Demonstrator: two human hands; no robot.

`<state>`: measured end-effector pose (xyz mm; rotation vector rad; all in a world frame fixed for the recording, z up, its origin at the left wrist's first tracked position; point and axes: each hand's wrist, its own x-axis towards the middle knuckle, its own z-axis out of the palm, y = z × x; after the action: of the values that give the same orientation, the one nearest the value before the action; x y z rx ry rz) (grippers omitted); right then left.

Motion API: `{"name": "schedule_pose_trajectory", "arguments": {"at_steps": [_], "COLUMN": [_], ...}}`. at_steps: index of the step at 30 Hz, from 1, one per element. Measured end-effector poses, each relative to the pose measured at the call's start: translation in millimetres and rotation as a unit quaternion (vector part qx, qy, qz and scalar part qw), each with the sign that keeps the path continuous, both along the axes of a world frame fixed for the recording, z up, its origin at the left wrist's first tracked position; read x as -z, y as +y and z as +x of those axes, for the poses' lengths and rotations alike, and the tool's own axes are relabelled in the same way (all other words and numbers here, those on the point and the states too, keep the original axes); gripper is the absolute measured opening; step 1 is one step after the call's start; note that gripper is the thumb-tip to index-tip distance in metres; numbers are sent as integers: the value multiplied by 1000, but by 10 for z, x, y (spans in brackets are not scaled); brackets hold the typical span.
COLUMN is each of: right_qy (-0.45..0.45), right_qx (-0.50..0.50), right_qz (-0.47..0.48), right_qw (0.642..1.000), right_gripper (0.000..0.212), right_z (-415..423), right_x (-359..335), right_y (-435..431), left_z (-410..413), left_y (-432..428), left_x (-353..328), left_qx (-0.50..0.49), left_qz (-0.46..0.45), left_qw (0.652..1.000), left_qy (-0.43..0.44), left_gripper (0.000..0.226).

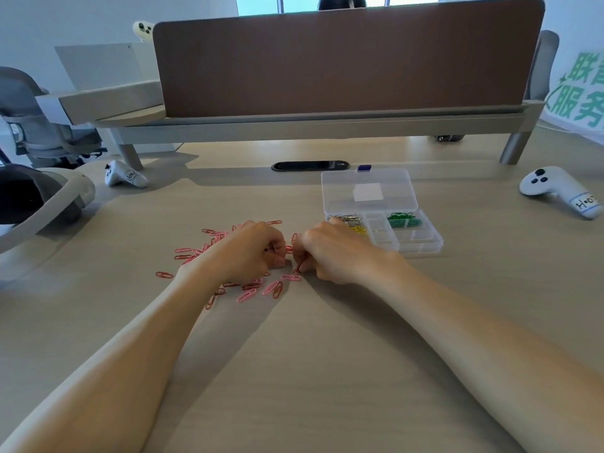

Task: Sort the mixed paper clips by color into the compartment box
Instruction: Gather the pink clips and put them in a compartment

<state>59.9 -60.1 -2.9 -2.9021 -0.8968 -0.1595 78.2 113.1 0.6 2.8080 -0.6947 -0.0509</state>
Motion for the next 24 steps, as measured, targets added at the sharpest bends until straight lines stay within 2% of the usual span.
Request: {"name": "schedule_pose_trajectory", "arguments": {"at_steps": [4,13,24], "right_qy": [14,-24,8], "right_qx": [2,-3,8], "right_qz": [18,-5,70], "right_qw": [1000,1000,998], "right_gripper": [15,6,15], "right_z": [-32,-77,-58], "right_x": [-12,4,25], "right_y": [-24,-1,-76], "left_z": [1,1,-6], "left_y": [3,3,19], "left_x": [6,12,-3], "left_qx": [-5,-23,-41], "left_qz": [-18,-40,-108], "left_qw": [1000,999,993], "left_qy": [-10,-13,-17], "left_gripper": [17,9,11]}}
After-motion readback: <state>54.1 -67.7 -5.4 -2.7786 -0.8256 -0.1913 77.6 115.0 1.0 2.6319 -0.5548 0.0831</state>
